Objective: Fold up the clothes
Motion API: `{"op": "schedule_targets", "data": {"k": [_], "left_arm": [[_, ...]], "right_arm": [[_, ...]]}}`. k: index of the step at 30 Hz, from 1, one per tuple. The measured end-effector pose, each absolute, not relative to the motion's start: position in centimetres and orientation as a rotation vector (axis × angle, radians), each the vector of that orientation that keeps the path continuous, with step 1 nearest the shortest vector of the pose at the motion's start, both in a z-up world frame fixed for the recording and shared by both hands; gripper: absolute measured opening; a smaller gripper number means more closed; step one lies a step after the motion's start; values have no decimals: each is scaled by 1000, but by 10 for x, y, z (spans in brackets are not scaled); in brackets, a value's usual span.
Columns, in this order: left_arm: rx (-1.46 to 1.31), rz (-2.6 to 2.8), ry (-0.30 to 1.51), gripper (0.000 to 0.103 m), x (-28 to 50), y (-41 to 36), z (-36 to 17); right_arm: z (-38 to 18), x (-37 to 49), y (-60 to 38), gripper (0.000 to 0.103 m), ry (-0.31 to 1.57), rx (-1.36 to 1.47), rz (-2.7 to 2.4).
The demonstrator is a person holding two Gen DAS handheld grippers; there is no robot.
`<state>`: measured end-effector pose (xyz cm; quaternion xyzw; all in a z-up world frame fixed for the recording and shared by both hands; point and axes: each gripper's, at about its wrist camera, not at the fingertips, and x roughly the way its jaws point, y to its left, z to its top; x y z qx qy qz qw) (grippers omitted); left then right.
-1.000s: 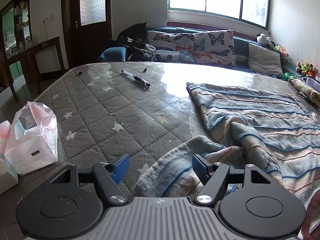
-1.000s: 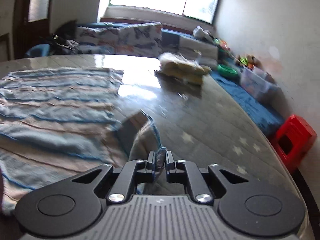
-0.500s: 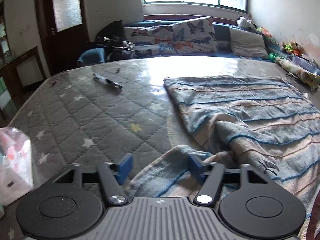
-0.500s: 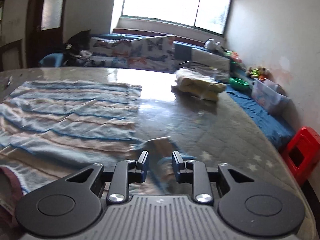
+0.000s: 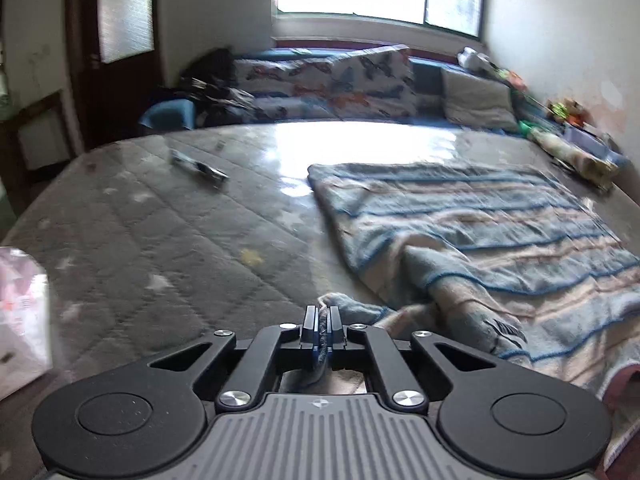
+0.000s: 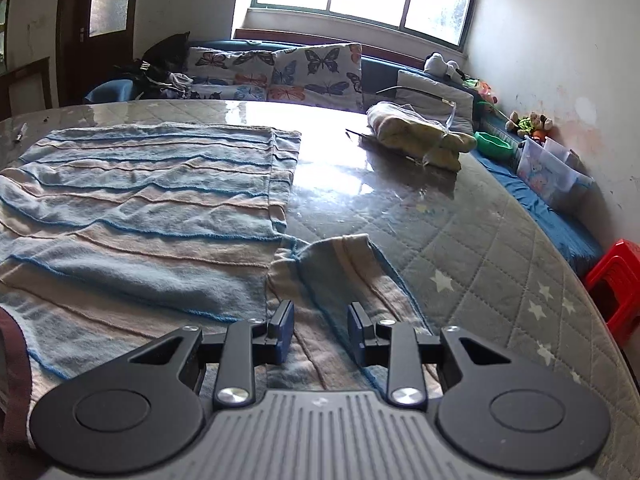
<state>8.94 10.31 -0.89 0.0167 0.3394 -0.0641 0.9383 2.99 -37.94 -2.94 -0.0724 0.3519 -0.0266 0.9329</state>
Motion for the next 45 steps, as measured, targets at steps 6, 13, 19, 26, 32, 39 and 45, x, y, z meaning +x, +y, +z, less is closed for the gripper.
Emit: {"op": "schedule_targets", "data": {"k": [6,13,19,26,32,39,45], "left_arm": [[-19,9,638,3,60,129,8],[-65,89,706,6,41,144,7],[-85,145,713,20,54,151,14],[-88,-19,668,32,77,117,36],[-64,-177,751,31,116,71,9],[-8,-158,798,27,143,70,-19],[-8,-90,801,26,160,84,-14]], "right_arm": [[-29,28,-383,33,722,-137,-59],[-27,25,-380,40,726,-147,-31],[-26,25,-379,40,734,-148,-21],[-24,29,-377,40,732,-144,-3],[-24,38,-379,40,735,-113,23],[-26,47,-389,39,756,-66,30],[-17,55,-389,39,759,-81,16]]}}
